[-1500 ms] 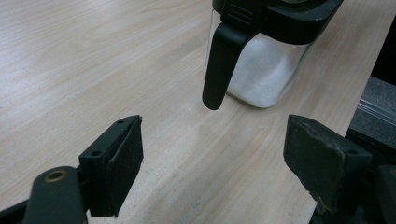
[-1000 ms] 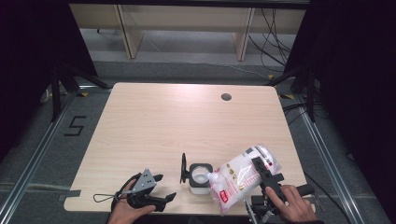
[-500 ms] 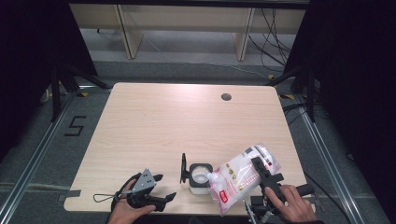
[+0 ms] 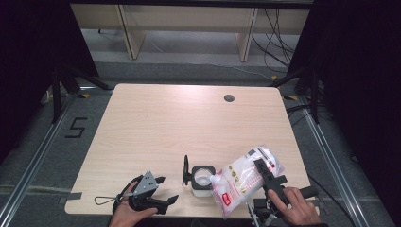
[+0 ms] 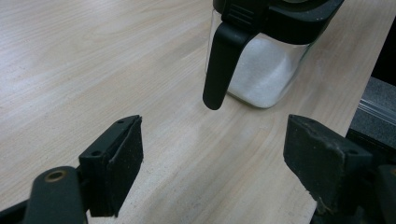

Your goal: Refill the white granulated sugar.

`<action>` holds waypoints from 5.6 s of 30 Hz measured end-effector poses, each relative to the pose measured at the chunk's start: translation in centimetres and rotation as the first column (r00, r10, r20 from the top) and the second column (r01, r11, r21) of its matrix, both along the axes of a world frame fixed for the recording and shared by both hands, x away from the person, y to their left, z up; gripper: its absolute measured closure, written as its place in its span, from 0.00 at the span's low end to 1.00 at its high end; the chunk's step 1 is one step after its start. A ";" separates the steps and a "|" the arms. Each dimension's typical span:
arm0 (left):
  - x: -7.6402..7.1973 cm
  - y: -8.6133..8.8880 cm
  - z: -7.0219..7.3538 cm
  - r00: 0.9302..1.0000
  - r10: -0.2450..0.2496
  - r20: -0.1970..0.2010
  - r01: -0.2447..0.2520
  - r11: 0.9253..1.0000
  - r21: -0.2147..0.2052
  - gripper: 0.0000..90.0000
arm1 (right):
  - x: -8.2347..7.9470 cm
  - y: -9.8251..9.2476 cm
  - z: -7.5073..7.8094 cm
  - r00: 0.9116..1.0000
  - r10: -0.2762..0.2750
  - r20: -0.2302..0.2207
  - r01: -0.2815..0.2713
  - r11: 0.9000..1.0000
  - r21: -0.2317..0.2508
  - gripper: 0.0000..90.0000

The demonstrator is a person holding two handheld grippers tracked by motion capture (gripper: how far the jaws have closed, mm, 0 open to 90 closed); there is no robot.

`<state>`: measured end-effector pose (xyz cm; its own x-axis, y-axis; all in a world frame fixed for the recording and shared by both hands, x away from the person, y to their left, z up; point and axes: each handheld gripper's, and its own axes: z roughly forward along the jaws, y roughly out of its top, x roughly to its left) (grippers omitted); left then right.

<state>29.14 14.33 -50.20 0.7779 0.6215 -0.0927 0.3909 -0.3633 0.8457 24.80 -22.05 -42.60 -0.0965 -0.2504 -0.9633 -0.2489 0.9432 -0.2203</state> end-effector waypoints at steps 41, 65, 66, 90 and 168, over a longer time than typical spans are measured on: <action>-0.1 -0.1 0.0 1.000 0.011 -0.013 -0.011 1.000 -0.003 0.22 | 0.0 -0.1 0.0 1.000 0.012 0.003 -0.012 1.000 0.005 0.54; -0.1 0.0 0.0 1.000 0.004 -0.001 -0.004 1.000 0.003 0.22 | -0.4 0.2 0.1 1.000 0.001 0.018 -0.001 1.000 -0.014 0.54; -0.2 -0.1 0.0 1.000 0.016 -0.015 -0.016 1.000 -0.004 0.22 | -0.4 0.2 0.2 1.000 -0.001 0.010 0.001 1.000 -0.020 0.54; 0.0 0.0 0.0 1.000 0.001 -0.001 -0.001 1.000 0.008 0.22 | -0.6 0.6 0.4 0.999 0.018 0.042 -0.016 0.999 -0.035 0.54; 0.0 0.0 0.1 1.000 0.002 0.000 -0.002 1.000 0.003 0.22 | -0.4 0.3 0.1 1.000 0.006 -0.001 -0.006 1.000 -0.021 0.56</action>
<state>29.10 14.31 -50.13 0.7765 0.6235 -0.0913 0.3921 -0.3647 0.8445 24.42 -21.76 -42.54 -0.0953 -0.2707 -0.9579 -0.2549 0.9369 -0.2394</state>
